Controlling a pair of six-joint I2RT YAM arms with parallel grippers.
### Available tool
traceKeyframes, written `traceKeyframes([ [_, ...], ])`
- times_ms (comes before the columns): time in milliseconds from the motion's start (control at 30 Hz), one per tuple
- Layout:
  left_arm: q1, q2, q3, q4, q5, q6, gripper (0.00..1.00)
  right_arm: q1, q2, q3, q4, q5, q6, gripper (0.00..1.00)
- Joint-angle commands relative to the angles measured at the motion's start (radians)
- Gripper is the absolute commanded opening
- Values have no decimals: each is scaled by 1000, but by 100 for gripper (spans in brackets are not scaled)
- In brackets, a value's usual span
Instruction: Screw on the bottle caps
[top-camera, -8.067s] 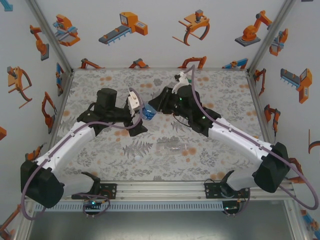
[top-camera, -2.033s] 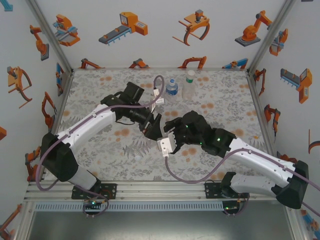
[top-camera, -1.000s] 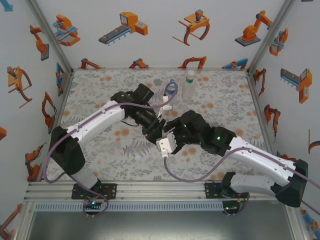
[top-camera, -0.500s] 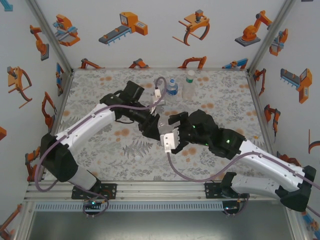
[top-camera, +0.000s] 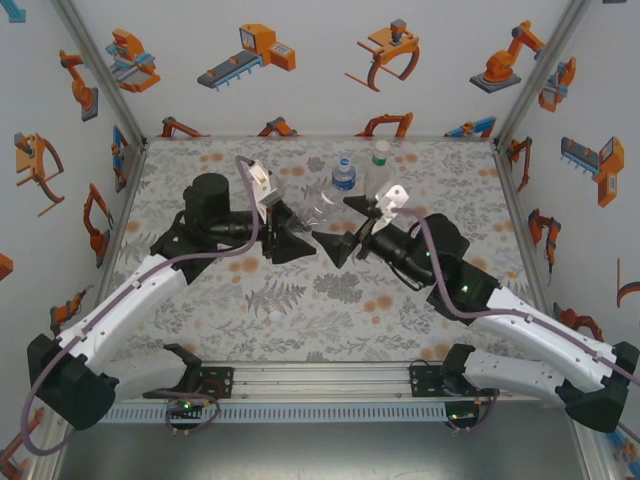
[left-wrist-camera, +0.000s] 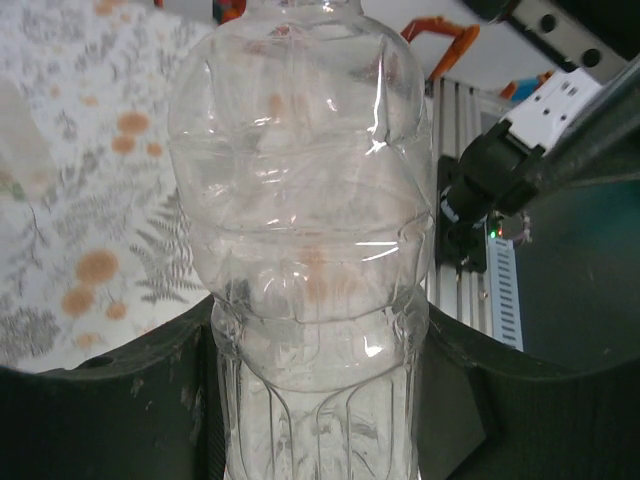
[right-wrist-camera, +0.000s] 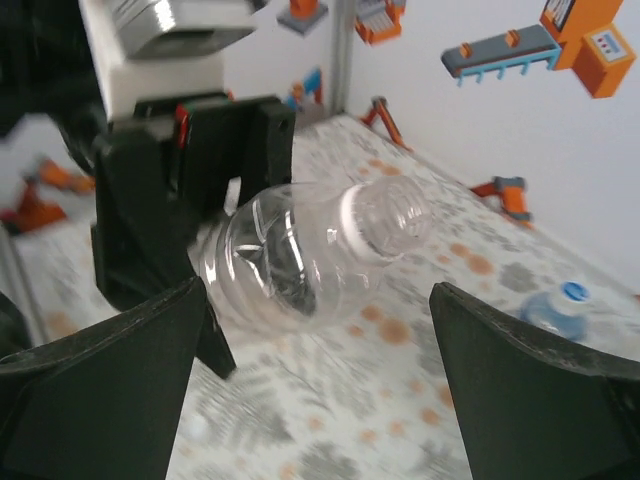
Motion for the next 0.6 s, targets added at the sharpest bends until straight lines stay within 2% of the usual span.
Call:
traceKeyframes([
  [0, -4, -49, -30, 256, 51, -122, 20, -14, 26, 11, 239, -43, 319, 83],
  [167, -34, -81, -29, 310, 53, -145, 21, -21, 96, 51, 393, -109, 496, 80],
  [300, -57, -78, -5, 329, 49, -155, 21, -21, 130, 90, 426, -151, 519, 74],
  [400, -65, -71, 17, 329, 47, -156, 24, -21, 136, 94, 433, -153, 509, 62],
  [467, -70, -66, 27, 329, 41, -156, 30, -21, 137, 91, 430, -160, 492, 52],
  [567, -73, -58, 40, 334, 35, -159, 40, -21, 136, 78, 431, -156, 479, 41],
])
